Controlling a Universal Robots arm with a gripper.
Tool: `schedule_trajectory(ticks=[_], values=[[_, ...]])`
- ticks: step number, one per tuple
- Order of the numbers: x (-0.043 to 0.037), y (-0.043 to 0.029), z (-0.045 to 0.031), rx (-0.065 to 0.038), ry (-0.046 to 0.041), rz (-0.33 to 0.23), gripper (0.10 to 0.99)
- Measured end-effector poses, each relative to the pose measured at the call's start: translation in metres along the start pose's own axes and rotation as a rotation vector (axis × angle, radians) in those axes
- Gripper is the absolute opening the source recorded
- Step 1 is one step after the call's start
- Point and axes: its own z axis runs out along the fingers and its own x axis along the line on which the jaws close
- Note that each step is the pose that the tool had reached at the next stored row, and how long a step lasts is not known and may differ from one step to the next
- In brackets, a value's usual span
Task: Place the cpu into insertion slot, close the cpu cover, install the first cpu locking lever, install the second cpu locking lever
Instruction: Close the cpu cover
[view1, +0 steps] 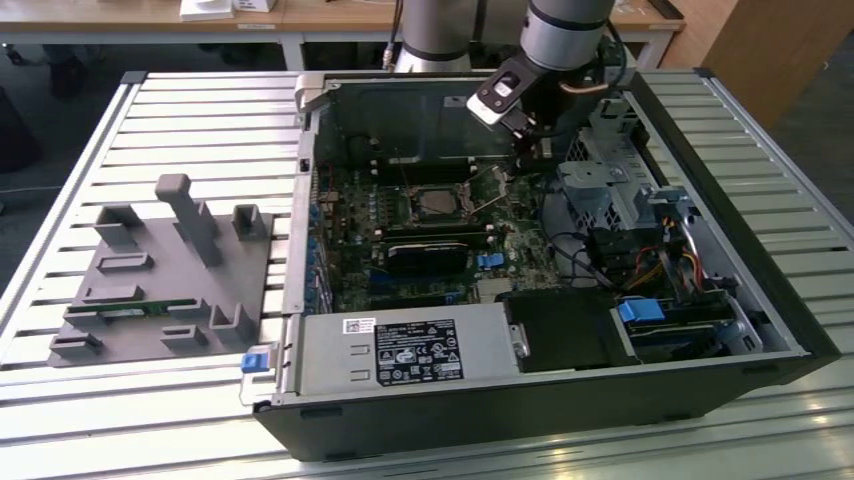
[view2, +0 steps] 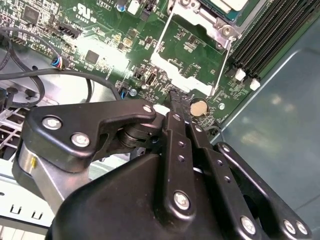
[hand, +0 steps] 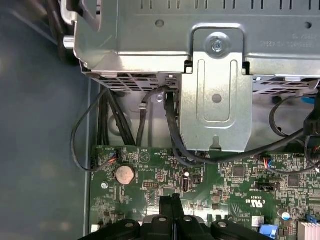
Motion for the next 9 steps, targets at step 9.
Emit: schedule_trajectory(ticks=[9], values=[[-0.0005,0.0030,0.0067,0.000,-0.0002,0.000,0.106]])
